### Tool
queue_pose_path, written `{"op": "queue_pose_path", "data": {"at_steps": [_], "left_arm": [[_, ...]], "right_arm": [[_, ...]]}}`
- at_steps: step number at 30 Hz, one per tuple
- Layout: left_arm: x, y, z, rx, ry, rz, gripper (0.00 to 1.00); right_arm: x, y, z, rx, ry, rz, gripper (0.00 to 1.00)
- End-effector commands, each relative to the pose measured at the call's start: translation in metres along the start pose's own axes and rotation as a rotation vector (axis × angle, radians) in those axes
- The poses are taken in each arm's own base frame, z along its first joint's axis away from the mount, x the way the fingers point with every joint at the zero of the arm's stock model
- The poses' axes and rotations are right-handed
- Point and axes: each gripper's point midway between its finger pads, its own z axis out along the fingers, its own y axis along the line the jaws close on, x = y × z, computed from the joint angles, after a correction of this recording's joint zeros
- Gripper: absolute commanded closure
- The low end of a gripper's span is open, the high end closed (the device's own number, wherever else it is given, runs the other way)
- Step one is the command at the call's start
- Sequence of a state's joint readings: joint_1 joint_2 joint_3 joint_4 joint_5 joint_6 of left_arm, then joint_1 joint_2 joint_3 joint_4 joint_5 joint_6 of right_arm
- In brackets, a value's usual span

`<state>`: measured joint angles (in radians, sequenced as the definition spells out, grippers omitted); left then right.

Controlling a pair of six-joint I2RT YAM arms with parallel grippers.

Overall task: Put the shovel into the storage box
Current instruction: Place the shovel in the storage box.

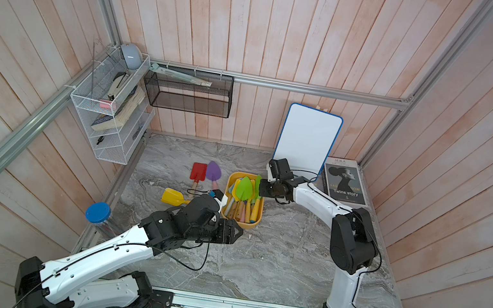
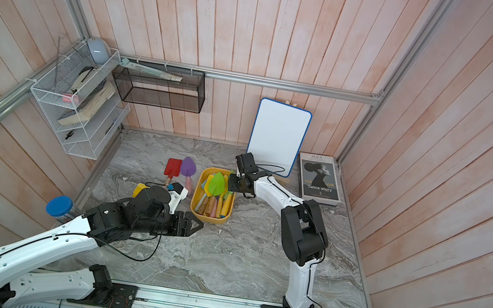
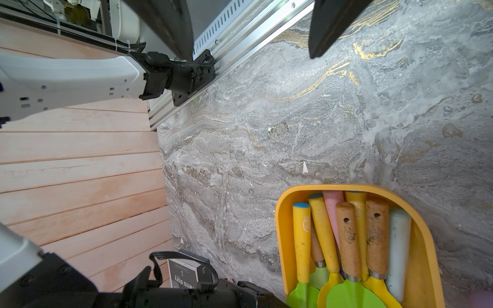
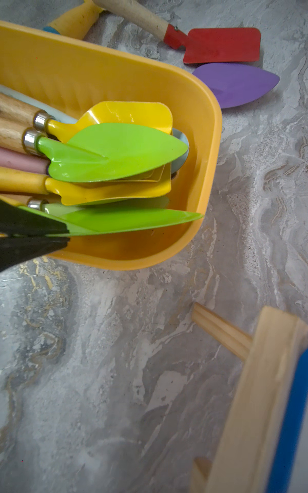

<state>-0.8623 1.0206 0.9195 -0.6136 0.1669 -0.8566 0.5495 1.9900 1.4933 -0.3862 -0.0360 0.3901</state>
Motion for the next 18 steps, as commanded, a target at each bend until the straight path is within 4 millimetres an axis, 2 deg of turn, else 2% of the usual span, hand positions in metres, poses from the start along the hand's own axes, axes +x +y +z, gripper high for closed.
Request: {"op": "queue_pose_path", "data": {"at_steps": [1,18], "left_arm": [[0.002,0.007,0.001,-0.019,0.002,0.015,0.27],[0.005,0.006,0.009,-0.011,0.029,0.016,0.27]], "right_arm": [[0.009,0.002,0.008,-0.006,0.050,-0.026,1.00],[0.032,0.016,0.011,-0.095,0.156,-0.067,1.00]]}}
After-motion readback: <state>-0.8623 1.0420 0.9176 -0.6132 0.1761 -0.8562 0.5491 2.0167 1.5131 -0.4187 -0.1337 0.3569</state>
